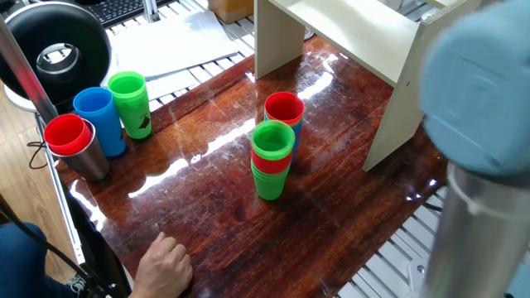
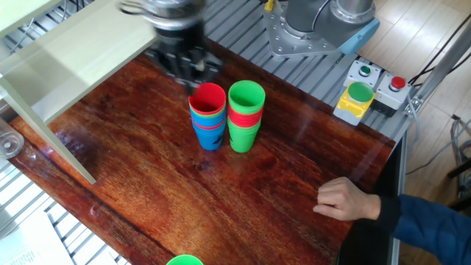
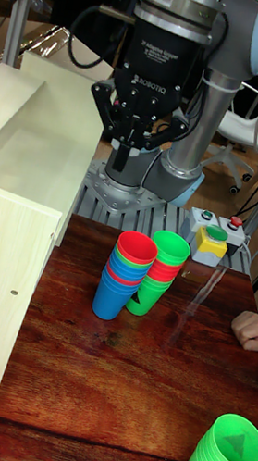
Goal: Take the cups off the shelf and stack them together
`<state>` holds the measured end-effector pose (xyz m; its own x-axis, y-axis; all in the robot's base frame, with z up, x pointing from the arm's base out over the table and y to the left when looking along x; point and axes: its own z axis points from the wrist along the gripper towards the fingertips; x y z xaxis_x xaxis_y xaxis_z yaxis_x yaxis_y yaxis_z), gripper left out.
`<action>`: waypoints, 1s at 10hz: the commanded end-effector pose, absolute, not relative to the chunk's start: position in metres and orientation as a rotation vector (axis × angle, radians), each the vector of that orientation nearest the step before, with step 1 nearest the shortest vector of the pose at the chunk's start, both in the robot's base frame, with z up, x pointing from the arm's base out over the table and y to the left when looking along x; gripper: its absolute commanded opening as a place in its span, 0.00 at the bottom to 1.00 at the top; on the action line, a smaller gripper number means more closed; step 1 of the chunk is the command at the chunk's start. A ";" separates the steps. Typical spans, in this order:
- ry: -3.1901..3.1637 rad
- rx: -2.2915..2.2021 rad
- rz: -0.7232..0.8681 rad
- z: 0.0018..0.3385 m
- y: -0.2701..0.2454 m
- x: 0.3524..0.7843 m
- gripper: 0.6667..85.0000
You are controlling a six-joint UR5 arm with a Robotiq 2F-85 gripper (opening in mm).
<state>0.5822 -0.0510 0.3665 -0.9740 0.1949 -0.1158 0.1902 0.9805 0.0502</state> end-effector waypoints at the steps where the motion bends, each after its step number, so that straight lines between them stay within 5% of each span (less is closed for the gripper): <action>1: 2.973 0.425 0.015 0.359 -0.037 0.564 0.01; 10: 2.963 0.504 0.036 0.357 0.010 0.553 0.01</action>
